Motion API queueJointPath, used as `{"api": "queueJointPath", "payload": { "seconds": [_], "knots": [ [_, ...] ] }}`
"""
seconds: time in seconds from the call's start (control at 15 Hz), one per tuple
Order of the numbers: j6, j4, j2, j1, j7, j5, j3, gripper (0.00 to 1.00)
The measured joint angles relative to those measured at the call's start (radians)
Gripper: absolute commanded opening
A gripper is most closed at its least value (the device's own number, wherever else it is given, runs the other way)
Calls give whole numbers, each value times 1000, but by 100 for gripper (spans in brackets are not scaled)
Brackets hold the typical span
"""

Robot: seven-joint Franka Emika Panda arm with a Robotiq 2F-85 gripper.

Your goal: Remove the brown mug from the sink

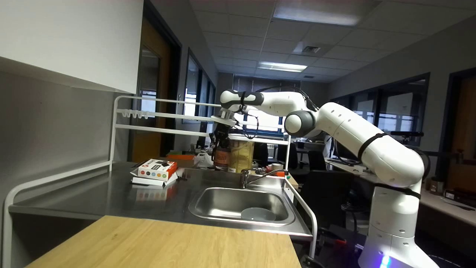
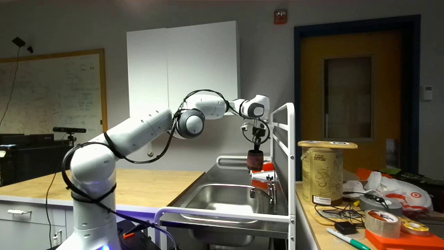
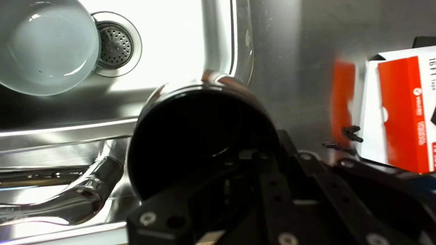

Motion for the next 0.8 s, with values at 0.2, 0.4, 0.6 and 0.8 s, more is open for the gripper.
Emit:
{"api": "queueJointPath", "payload": {
  "seconds": [0.2,0.4,0.6,0.8],
  "knots": [
    [-6,30,46,-14,-10,-8,-2,6],
    [-3,40,78,-22,-19,-10,-5,6],
    [13,52,103,-24,-26,-24,-12,5],
    [36,56,119,-24,-32,-37,-20,5]
  ]
}}
